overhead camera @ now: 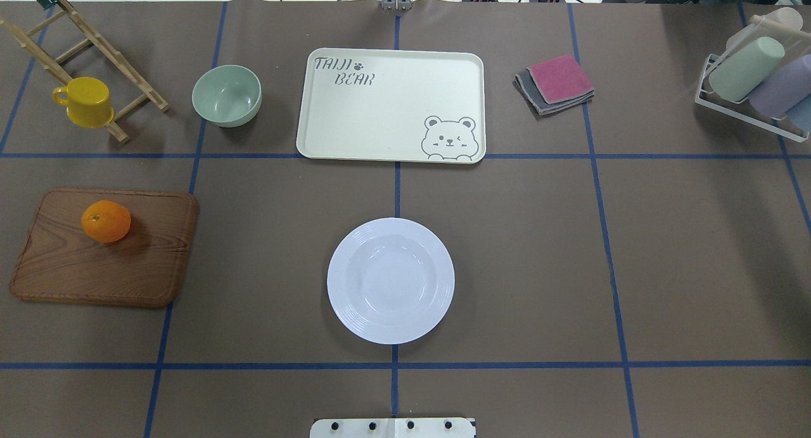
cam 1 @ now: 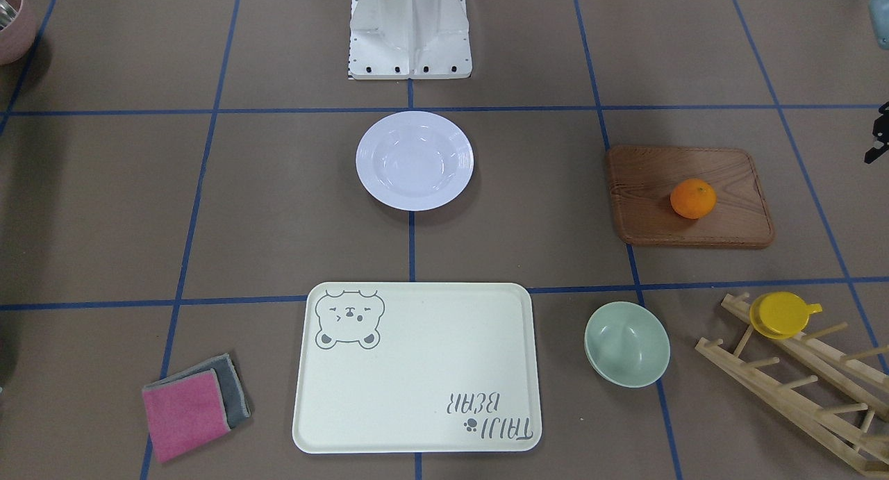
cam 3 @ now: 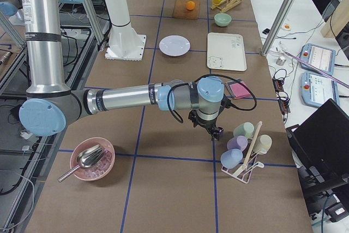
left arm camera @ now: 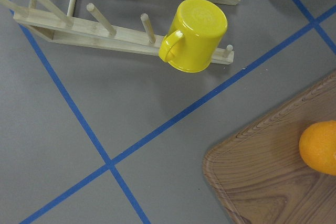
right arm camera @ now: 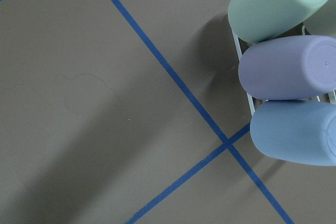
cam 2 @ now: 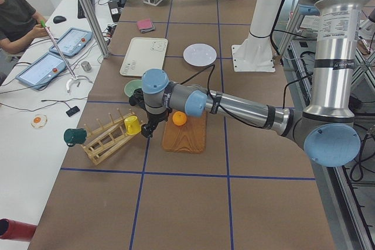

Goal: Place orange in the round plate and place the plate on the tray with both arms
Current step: 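Move the left gripper toward the orange on the wooden board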

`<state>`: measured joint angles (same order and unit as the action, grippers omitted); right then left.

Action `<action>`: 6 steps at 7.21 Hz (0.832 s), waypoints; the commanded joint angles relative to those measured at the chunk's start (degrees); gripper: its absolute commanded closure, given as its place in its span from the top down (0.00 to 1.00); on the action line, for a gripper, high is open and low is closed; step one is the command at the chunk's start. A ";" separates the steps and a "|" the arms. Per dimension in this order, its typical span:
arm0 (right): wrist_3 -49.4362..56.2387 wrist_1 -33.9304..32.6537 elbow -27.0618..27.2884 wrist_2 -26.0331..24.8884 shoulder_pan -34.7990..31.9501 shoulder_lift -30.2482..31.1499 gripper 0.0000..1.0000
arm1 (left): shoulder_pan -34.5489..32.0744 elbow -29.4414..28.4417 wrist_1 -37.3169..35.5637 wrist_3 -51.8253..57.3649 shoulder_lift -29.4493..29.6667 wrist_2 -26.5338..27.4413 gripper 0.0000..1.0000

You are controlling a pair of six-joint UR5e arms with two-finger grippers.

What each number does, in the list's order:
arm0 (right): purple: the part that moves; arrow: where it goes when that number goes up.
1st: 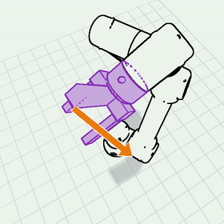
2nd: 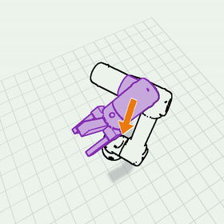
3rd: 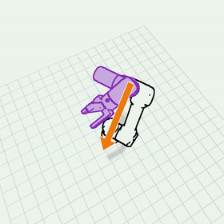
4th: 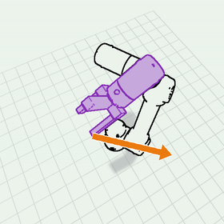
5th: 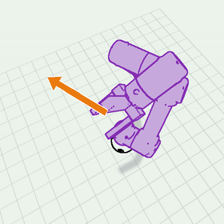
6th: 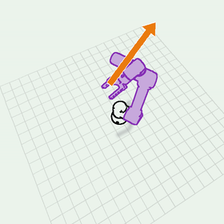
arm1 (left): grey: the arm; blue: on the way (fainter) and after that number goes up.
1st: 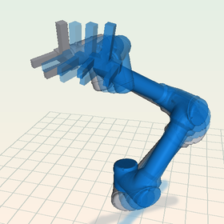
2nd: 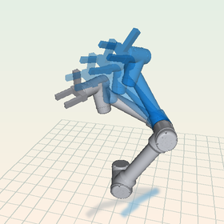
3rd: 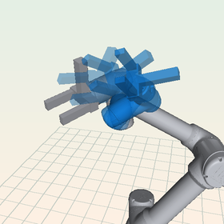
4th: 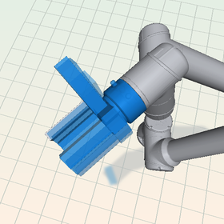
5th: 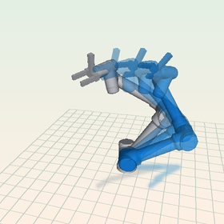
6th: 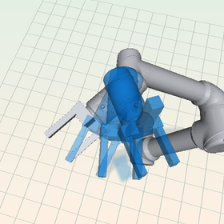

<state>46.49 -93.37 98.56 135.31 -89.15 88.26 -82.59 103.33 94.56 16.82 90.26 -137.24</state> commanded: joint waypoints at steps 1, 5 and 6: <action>-0.09 0.03 0.32 0.56 0.03 -0.28 1.00 | 0.06 0.29 0.01 0.15 -0.17 -0.22 0.99; 0.00 0.03 0.41 2.41 0.03 -0.37 1.00 | 0.15 1.43 0.71 -0.38 -1.41 -0.14 0.99; 0.00 0.03 0.32 2.41 0.03 -0.37 1.00 | 0.93 1.61 0.80 -0.29 -1.32 -0.14 0.99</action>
<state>46.46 -93.34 98.91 137.68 -89.12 87.92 -82.26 104.74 95.28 16.50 88.94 -137.40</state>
